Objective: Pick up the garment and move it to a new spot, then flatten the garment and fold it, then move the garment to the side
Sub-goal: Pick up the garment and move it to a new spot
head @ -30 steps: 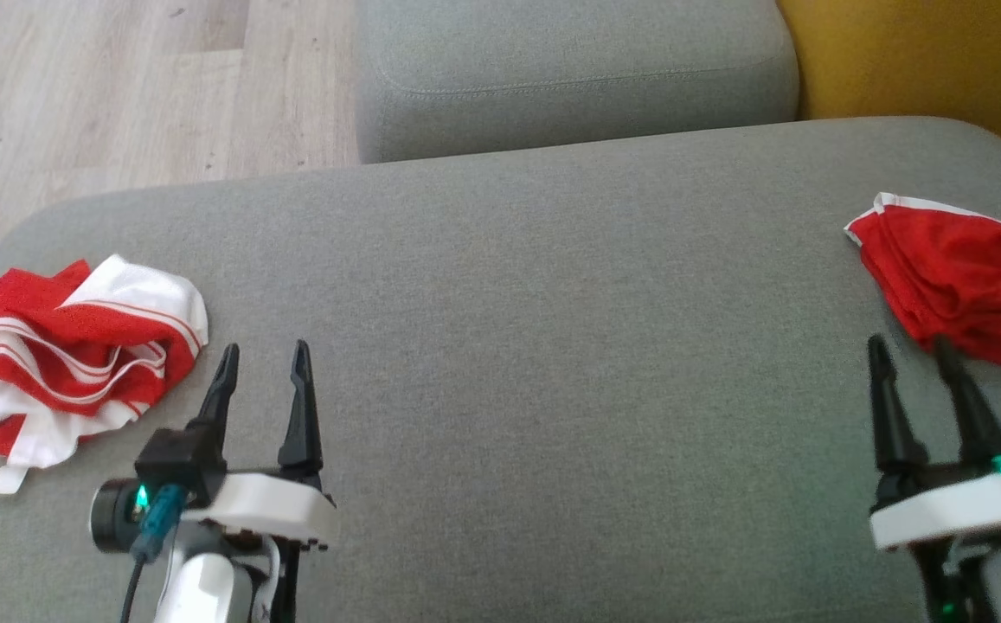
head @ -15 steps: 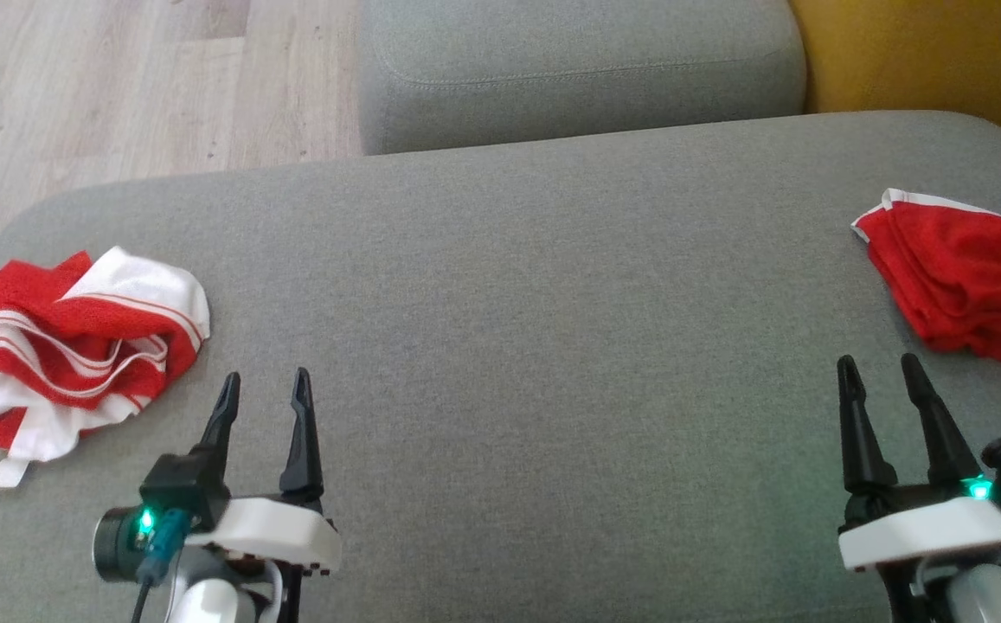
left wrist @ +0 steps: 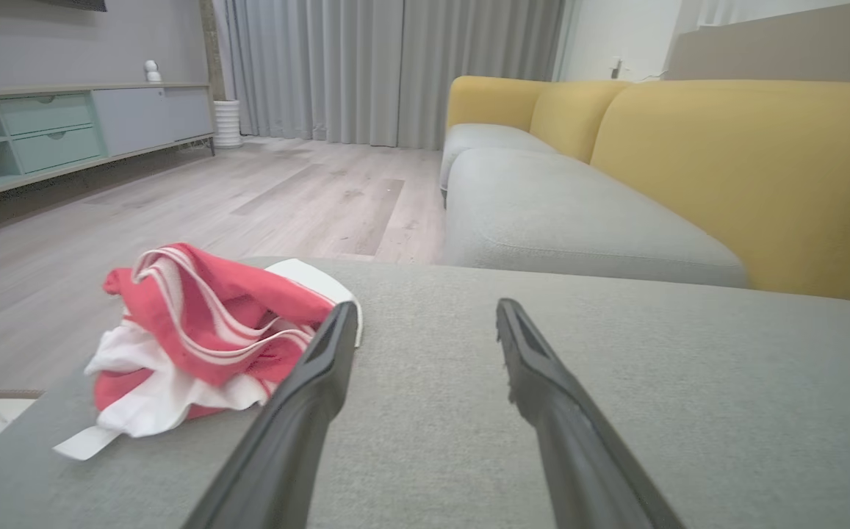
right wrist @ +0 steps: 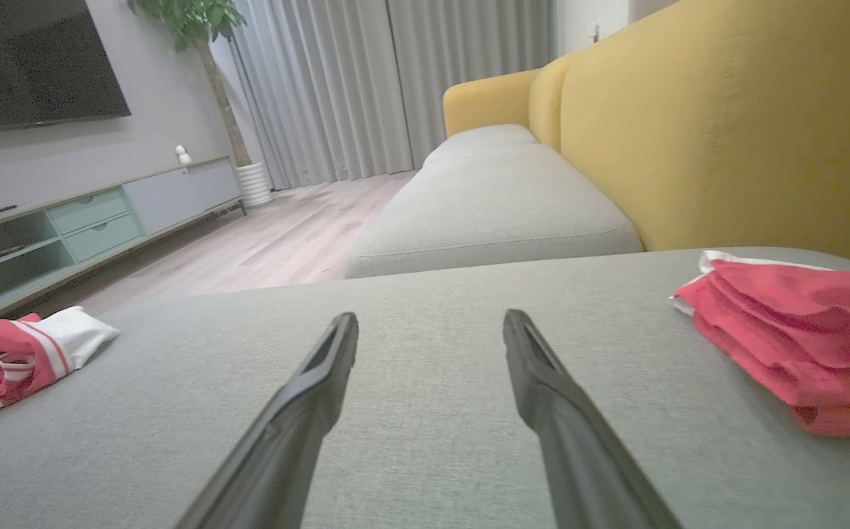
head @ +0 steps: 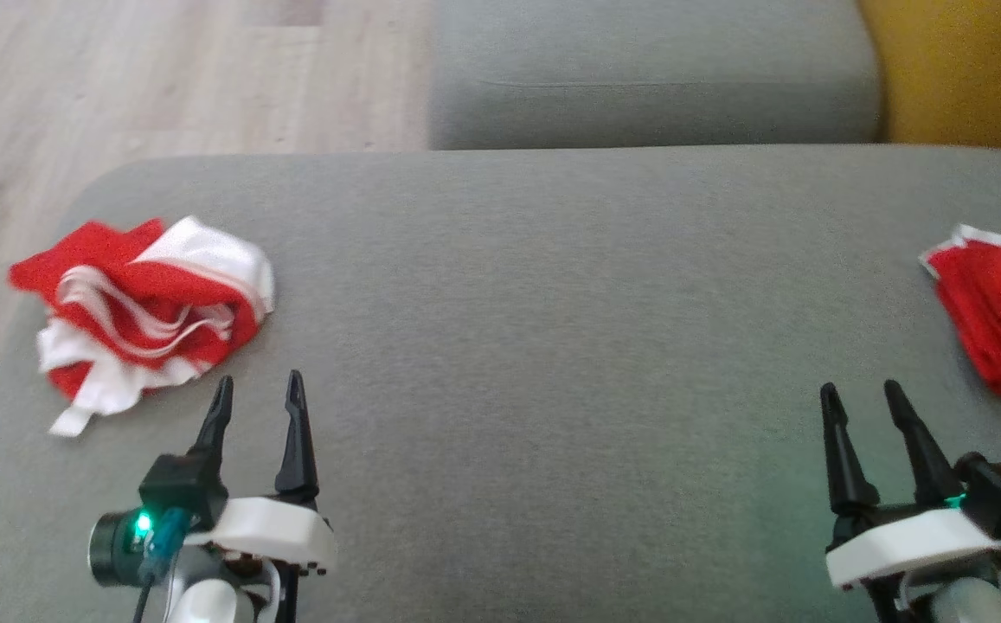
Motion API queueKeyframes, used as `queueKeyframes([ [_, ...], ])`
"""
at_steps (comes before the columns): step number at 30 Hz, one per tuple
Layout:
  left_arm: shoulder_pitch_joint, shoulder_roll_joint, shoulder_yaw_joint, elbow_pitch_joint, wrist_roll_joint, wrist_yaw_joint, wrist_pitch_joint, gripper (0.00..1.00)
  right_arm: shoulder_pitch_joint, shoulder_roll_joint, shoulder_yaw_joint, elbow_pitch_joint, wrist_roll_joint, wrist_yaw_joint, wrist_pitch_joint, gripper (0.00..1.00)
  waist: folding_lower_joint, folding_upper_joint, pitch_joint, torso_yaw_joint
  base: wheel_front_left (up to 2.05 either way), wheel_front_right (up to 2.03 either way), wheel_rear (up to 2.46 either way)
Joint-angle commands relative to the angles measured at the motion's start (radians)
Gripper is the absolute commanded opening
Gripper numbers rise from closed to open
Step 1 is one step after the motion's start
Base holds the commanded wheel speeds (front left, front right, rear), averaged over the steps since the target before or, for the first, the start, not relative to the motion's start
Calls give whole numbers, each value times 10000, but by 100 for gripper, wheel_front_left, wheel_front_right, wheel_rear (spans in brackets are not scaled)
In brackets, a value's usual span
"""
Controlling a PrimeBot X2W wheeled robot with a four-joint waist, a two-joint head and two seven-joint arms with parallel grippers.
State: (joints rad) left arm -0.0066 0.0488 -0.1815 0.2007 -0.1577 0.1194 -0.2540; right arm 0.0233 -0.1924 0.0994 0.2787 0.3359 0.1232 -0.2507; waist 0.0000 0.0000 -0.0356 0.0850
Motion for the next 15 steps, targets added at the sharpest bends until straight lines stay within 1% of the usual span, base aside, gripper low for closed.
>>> queueKeyframes([
  [1, -552, 15, 391, -236, 200, 20, -78, 100, -577, 53, 214, -176, -18, 75, -93, 100, 0, 0, -66, 664, 0, 0, 0],
  [9, -600, 39, 703, 79, 417, -180, -78, 100, -759, 371, 440, 730, 159, 75, 35, 100, 0, 0, -120, 2307, 0, 0, 0],
  [15, -585, 83, 982, 257, 463, -234, -78, 100, -954, 521, 683, 1151, 325, 75, 91, 100, 0, 0, -129, 3078, 0, 0, 0],
])
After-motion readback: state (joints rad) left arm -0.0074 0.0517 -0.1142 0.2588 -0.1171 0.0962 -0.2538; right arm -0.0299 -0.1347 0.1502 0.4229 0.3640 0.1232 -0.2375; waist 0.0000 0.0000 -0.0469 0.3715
